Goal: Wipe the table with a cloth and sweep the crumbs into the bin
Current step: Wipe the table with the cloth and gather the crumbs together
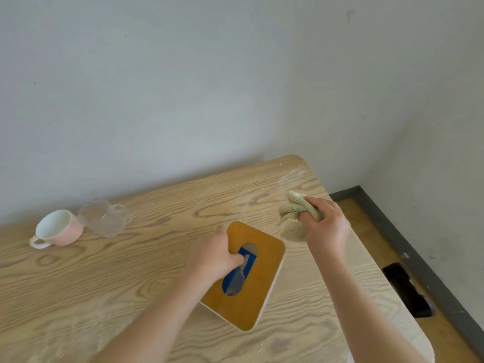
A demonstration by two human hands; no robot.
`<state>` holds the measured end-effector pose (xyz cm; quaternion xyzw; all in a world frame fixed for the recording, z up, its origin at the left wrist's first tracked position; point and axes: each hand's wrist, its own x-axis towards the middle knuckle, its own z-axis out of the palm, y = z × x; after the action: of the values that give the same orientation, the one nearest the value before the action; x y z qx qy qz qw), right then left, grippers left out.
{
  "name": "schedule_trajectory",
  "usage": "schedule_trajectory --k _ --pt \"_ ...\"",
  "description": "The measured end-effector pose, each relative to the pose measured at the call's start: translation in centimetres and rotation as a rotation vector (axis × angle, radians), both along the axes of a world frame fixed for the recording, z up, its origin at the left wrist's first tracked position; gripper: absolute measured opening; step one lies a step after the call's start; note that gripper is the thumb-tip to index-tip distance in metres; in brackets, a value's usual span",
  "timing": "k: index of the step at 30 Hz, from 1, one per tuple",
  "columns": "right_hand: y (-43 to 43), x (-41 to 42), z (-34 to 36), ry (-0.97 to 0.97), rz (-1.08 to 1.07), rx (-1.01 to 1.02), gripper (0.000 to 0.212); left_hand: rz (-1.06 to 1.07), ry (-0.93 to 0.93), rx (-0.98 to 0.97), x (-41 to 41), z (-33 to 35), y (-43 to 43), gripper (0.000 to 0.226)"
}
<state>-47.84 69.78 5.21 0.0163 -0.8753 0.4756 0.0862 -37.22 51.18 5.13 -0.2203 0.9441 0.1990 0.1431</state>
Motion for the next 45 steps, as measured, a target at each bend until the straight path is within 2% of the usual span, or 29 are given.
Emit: schedule_trajectory --k 4,10,14,22,31,33,35,38,41,45 --pt "-2.6 -1.2 -0.8 -0.043 0.000 0.002 0.032 0.016 0.002 -0.112 -2.3 1.4 -5.3 0.067" --pt "-8.3 -1.7 -2.9 -0.097 0.112 0.072 0.031 0.024 0.036 -0.156 -5.7 1.3 -12.2 0.057" --pt "-12.0 -2.2 -3.9 -0.085 0.210 0.110 0.032 -0.016 0.085 -0.309 -7.3 1.2 -15.3 0.047" --pt "-14.8 -3.0 -5.4 -0.122 0.285 0.142 0.032 -0.111 0.059 -0.379 -10.2 -0.6 -18.4 0.049" --pt "-15.4 -4.0 -6.4 -0.142 0.315 0.156 0.033 -0.124 0.019 -0.197 -11.1 -1.7 -19.7 0.061" --pt "-15.0 -4.4 -6.5 -0.120 0.302 0.145 0.033 -0.063 0.096 -0.083 -10.8 -0.9 -18.4 0.068" --pt "-14.2 -5.5 -6.2 -0.108 0.271 0.121 0.032 -0.052 0.264 0.011 -11.1 0.1 -15.7 0.068" --pt "-12.9 -7.6 -5.4 -0.104 0.213 0.075 0.033 -0.171 0.439 0.042 -12.6 0.4 -11.0 0.063" --pt "-11.0 -10.3 -4.8 -0.077 0.153 0.081 0.037 -0.260 0.406 0.015 -15.0 -1.2 -7.8 0.060" --pt "-8.0 -15.7 -4.3 -0.022 0.072 0.140 0.040 -0.247 0.365 0.016 -17.8 -3.1 -6.3 0.058"
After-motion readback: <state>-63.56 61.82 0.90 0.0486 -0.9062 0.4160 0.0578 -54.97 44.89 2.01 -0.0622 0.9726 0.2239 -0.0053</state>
